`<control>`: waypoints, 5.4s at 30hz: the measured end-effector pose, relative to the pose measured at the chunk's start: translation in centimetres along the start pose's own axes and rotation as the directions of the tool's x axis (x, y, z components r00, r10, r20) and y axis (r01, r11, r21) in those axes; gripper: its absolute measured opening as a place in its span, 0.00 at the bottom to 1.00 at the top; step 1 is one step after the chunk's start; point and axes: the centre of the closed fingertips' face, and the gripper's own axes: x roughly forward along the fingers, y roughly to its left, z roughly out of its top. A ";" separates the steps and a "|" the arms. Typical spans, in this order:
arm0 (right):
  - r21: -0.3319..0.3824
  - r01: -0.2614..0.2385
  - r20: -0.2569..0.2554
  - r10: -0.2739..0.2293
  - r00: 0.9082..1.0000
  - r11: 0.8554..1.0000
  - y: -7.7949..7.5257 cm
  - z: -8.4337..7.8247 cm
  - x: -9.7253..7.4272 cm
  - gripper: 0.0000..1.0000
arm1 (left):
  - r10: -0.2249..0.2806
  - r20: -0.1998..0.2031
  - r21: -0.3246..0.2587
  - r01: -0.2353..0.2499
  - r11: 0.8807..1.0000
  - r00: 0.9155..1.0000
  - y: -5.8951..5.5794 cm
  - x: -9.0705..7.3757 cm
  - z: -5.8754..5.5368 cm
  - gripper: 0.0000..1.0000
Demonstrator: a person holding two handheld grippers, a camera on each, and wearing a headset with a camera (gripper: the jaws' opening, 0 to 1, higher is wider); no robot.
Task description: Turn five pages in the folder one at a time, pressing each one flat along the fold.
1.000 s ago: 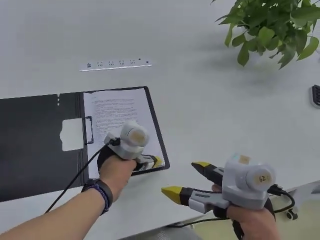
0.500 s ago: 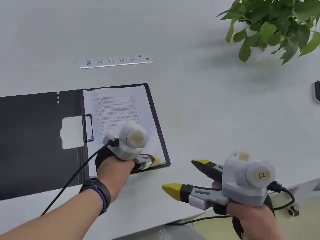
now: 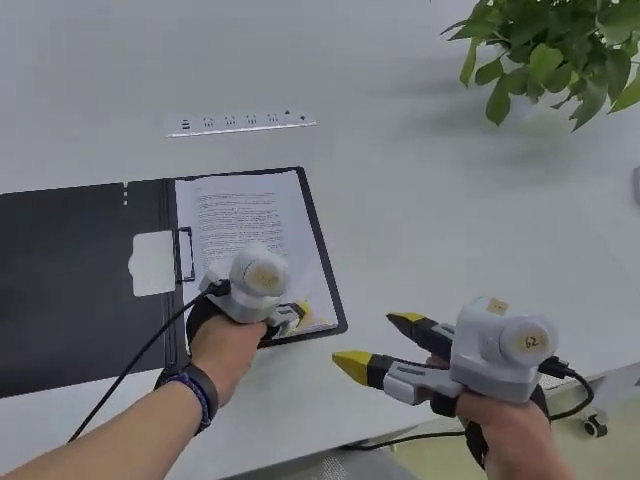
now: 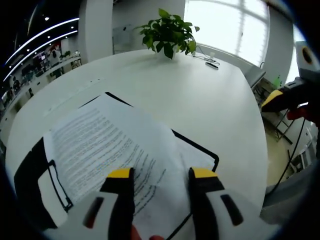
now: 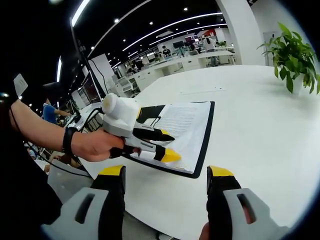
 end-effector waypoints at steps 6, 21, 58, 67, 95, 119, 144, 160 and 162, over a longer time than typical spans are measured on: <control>0.007 -0.032 0.016 0.032 0.999 0.999 -0.4 1.0 1.9 0.62 | -0.012 0.014 -0.040 0.013 0.999 1.000 -0.2 -0.3 0.0 0.39; 0.086 -0.100 0.006 0.100 0.995 0.991 -2.0 1.8 8.0 0.58 | -0.012 0.037 -0.114 0.016 0.993 0.999 0.2 -1.6 -1.2 0.24; 0.303 -0.140 0.055 0.129 0.990 0.943 -1.3 1.2 12.1 0.00 | 0.022 0.051 -0.107 -0.016 0.994 0.998 0.2 -8.6 -3.4 0.46; 0.276 -0.157 0.060 0.146 0.987 0.948 -0.3 2.7 12.4 0.00 | 0.079 0.089 -0.104 -0.070 0.992 0.993 2.6 -11.5 -3.1 0.51; 0.153 -0.326 0.085 0.316 0.945 0.933 10.2 7.1 16.7 0.00 | 0.234 0.175 -0.212 -0.196 0.957 0.956 7.6 -21.7 -5.4 0.67; 0.127 -0.397 0.011 0.399 0.917 0.909 17.5 4.6 20.3 0.00 | 0.283 0.179 -0.248 -0.236 0.940 0.942 10.3 -28.2 -9.2 0.70; 0.223 -0.367 -0.096 0.395 0.914 0.903 21.3 1.1 25.7 0.00 | 0.331 0.184 -0.340 -0.256 0.905 0.925 12.2 -31.4 -12.2 0.69; 0.258 -0.303 -0.190 0.356 0.915 0.917 21.5 -1.6 29.1 0.00 | 0.333 0.193 -0.373 -0.245 0.895 0.923 13.1 -31.3 -13.0 0.68; 0.253 -0.297 -0.195 0.349 0.917 0.921 21.2 -1.9 29.5 0.00 | 0.335 0.193 -0.375 -0.246 0.894 0.922 13.3 -31.4 -13.1 0.68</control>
